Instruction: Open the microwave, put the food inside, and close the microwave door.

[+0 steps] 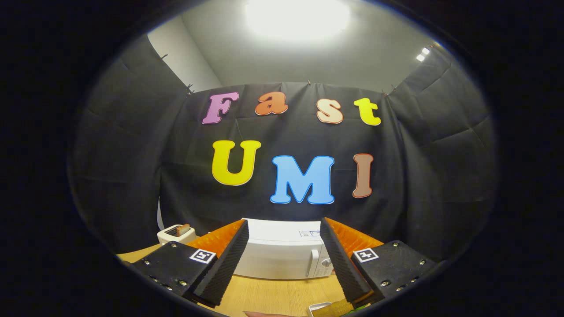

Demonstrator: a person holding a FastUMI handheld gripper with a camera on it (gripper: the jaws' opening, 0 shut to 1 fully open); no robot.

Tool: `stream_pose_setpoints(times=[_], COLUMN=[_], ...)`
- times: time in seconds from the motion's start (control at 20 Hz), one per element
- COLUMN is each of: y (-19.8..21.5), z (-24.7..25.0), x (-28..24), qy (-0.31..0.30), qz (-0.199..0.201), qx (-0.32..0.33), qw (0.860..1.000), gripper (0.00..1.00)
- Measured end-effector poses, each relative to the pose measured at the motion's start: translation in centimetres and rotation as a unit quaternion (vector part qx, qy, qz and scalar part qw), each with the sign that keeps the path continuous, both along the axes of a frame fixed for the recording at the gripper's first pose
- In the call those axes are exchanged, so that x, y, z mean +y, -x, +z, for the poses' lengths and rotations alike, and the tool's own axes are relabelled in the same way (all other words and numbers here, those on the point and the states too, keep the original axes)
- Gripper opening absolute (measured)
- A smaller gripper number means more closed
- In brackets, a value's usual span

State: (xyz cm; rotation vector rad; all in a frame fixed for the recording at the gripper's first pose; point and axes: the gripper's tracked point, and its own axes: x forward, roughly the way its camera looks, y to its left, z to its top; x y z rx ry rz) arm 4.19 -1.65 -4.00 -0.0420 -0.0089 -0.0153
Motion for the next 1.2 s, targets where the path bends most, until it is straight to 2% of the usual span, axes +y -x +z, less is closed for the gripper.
stream_pose_setpoints(times=[0.2, 0.4, 0.9, 1.2], y=[-3.4, -8.3, -16.2, -20.5], z=[-4.1, -8.4, -17.9, -24.1], x=[-1.8, -5.1, -8.3, -9.8], qy=[-0.005, 0.033, -0.007, -0.036], qz=[-0.011, -0.035, -0.034, -0.035], qx=[0.022, 0.025, 0.065, 0.121], qw=[1.000, 0.999, 0.997, 0.991], gripper=[0.98, 0.98, 0.98, 0.96])
